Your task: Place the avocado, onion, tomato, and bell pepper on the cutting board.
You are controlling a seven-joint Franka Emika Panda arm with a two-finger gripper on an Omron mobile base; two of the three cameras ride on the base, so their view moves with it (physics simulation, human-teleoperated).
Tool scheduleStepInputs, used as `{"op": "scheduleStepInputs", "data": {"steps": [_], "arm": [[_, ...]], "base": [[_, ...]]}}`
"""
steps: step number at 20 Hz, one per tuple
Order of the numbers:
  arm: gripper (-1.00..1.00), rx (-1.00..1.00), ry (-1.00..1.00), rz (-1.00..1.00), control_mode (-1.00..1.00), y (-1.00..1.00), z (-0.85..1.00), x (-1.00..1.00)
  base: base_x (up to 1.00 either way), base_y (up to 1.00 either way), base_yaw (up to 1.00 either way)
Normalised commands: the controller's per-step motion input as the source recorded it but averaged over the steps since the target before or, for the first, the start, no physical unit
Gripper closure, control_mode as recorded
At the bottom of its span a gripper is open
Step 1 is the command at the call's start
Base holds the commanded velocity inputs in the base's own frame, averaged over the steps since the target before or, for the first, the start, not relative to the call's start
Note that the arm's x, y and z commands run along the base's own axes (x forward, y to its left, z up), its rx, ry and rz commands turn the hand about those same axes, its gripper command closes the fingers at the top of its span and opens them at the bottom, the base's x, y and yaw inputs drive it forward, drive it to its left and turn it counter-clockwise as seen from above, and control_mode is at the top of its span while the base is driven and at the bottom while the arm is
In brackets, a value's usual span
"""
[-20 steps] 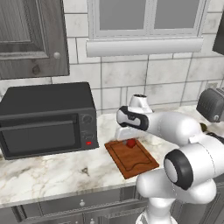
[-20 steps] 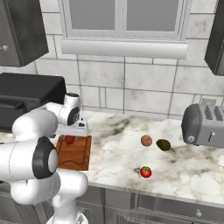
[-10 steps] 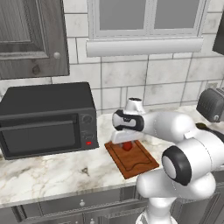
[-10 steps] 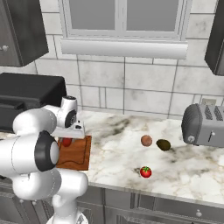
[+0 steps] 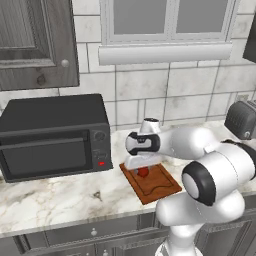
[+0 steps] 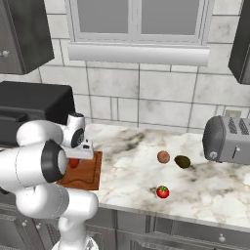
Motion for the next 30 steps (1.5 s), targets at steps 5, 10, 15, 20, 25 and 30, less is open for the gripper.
{"op": "scheduleStepInputs", "data": {"steps": [5,10,15,20,25,30], "arm": [[1.00,0.00,0.00,0.00,-1.00,0.00,-0.28,0.00],[-1.00,0.00,0.00,0.00,-1.00,0.00,-0.21,0.00],[-1.00,0.00,-0.01,0.00,-1.00,0.00,0.00,-0.12],[-1.00,0.00,-0.02,0.00,-1.00,0.00,0.00,-0.12],[-1.00,0.00,-0.05,0.00,-1.00,0.00,0.17,-0.07],[-1.00,0.00,-0.10,0.00,-1.00,0.00,0.63,-0.02]], "base": [[0.00,0.00,0.00],[0.00,0.00,0.00],[0.00,0.00,0.00],[0.00,0.00,0.00],[0.00,0.00,0.00],[0.00,0.00,0.00]]}}
